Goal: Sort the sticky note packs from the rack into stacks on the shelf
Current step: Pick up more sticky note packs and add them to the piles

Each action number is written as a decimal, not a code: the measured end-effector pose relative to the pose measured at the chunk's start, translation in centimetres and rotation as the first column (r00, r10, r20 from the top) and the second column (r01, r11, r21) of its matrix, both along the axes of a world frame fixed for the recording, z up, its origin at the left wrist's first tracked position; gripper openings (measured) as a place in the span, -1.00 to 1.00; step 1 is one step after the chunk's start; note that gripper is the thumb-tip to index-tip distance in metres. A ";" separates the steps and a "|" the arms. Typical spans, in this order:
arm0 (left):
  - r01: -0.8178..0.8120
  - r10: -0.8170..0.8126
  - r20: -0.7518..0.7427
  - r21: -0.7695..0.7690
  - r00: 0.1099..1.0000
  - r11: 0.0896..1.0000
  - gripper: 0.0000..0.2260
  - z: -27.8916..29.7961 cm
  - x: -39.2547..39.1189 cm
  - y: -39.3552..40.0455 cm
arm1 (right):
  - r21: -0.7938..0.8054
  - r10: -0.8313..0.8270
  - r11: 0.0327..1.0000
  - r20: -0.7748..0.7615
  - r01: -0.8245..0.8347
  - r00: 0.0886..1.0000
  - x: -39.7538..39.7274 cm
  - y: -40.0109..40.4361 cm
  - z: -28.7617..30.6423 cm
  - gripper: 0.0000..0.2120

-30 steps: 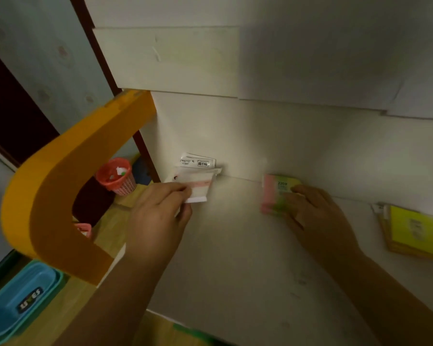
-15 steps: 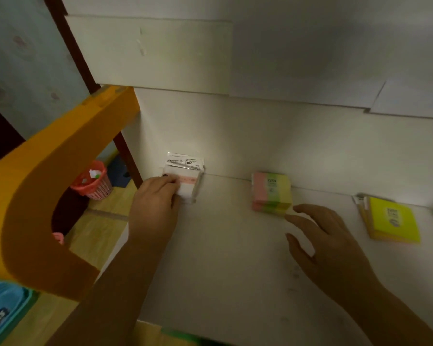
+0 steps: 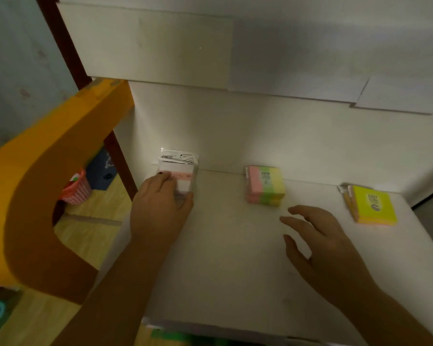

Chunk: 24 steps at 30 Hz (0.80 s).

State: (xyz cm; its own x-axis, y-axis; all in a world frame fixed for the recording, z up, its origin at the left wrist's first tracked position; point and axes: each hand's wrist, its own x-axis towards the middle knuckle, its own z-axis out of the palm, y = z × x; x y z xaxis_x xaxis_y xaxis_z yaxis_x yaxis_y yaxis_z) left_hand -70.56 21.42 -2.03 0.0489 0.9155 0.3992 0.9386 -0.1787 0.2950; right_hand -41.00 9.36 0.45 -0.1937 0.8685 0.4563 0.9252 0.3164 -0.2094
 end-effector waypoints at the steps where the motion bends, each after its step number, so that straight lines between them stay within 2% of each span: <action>1: -0.004 0.004 0.004 0.002 1.000 1.000 -0.57 -0.2 0.0 0.1 | -0.003 -0.008 1.000 0.002 0.008 1.000 -0.1 -0.4 -0.1 -0.69; 6: 0.008 -0.008 0.088 0.003 0.996 1.000 -0.54 -0.5 0.0 0.7 | -0.014 -0.052 0.999 0.029 0.052 0.998 -0.1 -3.0 -0.3 -0.68; 9: -0.016 0.015 0.036 0.045 0.999 0.999 -0.56 -0.3 0.5 -0.1 | 0.006 -0.079 0.997 0.045 0.078 0.996 0.1 -4.5 -0.1 -0.69; 13: -0.053 0.050 0.038 0.075 0.998 0.996 -0.62 0.2 0.9 -1.1 | 0.034 -0.135 0.990 0.045 0.134 0.990 0.6 -6.4 1.0 -0.70; 16: -0.009 0.002 0.061 0.108 0.998 0.994 -0.58 1.1 1.9 -1.7 | 0.063 -0.182 0.982 0.014 0.181 0.983 1.4 -8.2 2.3 -0.69; 18: 0.019 -0.023 0.028 0.126 0.999 0.992 -0.64 1.6 2.6 -2.1 | 0.095 -0.201 0.975 -0.004 0.201 0.980 2.3 -9.8 3.3 -0.70; 21: -0.027 0.028 -0.023 0.074 0.999 0.997 -0.64 2.2 3.3 -3.0 | 0.130 -0.218 0.967 -0.021 0.219 0.976 3.8 -12.8 4.6 -0.72; 24: -0.137 0.137 0.037 -0.008 0.990 0.991 -0.51 2.4 3.5 -4.3 | 0.156 -0.224 0.961 -0.039 0.228 0.974 6.0 -16.3 5.5 -0.71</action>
